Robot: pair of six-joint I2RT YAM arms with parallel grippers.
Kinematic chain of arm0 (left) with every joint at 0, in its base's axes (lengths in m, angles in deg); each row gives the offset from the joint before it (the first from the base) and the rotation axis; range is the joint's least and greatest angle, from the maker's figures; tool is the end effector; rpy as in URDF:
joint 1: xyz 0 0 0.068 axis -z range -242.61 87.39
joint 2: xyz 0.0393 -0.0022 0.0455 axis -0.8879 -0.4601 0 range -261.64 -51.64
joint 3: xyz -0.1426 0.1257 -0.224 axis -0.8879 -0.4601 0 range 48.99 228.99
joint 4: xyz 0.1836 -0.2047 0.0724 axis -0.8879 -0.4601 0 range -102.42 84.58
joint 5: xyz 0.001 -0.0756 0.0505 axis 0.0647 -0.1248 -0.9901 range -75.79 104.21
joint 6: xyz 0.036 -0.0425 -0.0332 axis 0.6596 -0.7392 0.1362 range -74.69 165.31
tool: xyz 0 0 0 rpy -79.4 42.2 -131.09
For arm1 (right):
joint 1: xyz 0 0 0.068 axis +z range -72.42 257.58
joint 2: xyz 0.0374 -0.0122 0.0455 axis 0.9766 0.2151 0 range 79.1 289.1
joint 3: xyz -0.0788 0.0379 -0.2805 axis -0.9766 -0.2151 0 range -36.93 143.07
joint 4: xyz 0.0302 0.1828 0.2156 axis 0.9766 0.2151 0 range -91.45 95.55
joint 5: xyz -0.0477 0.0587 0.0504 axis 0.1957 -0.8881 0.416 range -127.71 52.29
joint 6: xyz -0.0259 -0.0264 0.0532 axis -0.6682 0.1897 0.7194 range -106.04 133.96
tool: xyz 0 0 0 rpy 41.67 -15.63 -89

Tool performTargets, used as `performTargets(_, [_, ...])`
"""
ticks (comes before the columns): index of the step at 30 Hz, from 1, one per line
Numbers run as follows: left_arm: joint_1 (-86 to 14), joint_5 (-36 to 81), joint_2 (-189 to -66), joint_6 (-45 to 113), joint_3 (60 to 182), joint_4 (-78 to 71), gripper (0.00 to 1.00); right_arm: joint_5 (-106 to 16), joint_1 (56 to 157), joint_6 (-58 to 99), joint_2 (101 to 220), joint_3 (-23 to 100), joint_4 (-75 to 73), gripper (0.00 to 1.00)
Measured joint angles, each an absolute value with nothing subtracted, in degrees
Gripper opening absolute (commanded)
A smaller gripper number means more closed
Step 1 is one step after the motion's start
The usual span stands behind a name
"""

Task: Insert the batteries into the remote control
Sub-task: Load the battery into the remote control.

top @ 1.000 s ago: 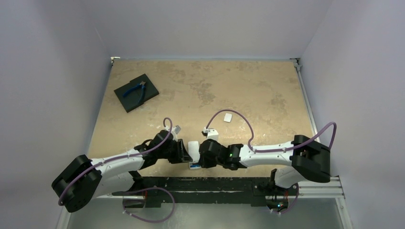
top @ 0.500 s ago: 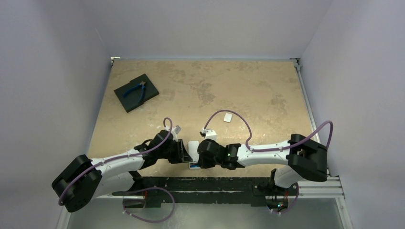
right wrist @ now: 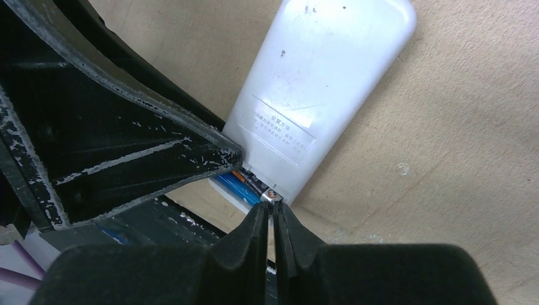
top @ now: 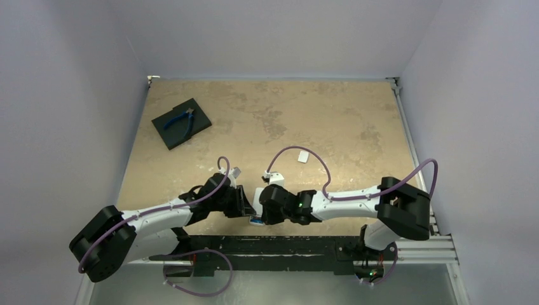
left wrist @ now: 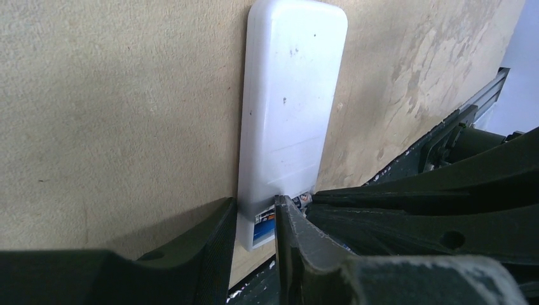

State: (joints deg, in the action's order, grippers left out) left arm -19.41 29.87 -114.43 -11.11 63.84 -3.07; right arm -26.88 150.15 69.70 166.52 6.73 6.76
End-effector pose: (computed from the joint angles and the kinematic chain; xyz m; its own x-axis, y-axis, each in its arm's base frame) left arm 0.1366 -0.1470 0.1201 -0.9518 -0.2067 -0.2265 0.0069 0.7241 -0.6897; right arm 0.1047 0.3016 0.1586 -0.8787 -0.0886 -0.4691 -0.3129 0.8490 0.4258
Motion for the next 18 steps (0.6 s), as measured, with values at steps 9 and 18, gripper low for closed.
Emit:
performTargets(9, [-19.41,29.85,-114.60,-11.09,63.84,-2.90,0.27,-26.95,150.15,68.31,168.33,9.68,10.12,0.15])
performTargets(18, [-19.43,29.85,-114.43,-11.11,63.84,-2.85,0.26,-26.69,150.15,67.67,170.56,13.37,14.69,0.14])
